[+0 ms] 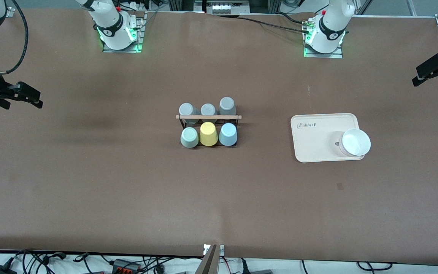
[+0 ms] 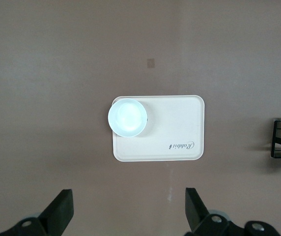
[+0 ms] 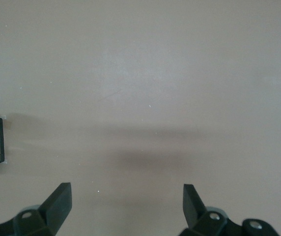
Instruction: Hang scattered cups on rack with three cups
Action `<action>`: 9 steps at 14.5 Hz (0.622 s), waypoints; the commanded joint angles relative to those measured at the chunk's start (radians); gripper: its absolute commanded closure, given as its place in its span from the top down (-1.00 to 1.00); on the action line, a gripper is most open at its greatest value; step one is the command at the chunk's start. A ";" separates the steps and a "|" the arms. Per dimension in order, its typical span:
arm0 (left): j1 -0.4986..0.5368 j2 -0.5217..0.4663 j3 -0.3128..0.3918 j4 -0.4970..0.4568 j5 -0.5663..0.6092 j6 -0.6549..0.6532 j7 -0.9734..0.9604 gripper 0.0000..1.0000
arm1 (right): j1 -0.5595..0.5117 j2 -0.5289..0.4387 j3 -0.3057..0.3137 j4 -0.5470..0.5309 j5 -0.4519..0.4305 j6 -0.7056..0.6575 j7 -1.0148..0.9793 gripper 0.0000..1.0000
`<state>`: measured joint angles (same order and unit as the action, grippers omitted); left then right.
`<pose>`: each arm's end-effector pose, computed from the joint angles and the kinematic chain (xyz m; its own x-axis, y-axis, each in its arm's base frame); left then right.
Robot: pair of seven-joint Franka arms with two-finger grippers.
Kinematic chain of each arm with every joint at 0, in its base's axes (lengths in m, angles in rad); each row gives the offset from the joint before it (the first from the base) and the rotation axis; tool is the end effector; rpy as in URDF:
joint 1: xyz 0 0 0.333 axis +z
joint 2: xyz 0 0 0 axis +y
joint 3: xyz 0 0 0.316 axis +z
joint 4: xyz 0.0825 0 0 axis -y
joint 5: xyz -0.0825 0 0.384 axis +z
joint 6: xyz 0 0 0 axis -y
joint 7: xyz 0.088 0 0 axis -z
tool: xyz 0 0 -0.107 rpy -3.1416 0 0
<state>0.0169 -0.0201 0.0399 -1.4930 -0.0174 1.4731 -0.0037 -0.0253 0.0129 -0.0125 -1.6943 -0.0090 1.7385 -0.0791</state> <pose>0.5375 0.0288 0.6633 0.9983 0.0588 0.0001 0.0587 -0.9981 0.0181 0.5691 -0.0223 0.5732 0.9986 0.0428 0.0305 0.0425 -0.9990 0.0115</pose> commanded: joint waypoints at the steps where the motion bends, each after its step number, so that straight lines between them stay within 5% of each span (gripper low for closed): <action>1: 0.001 -0.001 0.008 0.011 -0.003 -0.010 0.021 1.00 | 0.019 -0.022 -0.009 -0.013 -0.003 0.001 -0.001 1.00; 9: 0.001 -0.012 0.009 0.011 -0.004 -0.002 0.021 1.00 | 0.013 -0.036 -0.012 -0.016 -0.005 -0.034 -0.004 1.00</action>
<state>0.0178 -0.0226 0.0451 -1.4877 -0.0174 1.4746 -0.0037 -0.0213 0.0001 -0.0182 -1.6942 -0.0090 1.7120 -0.0789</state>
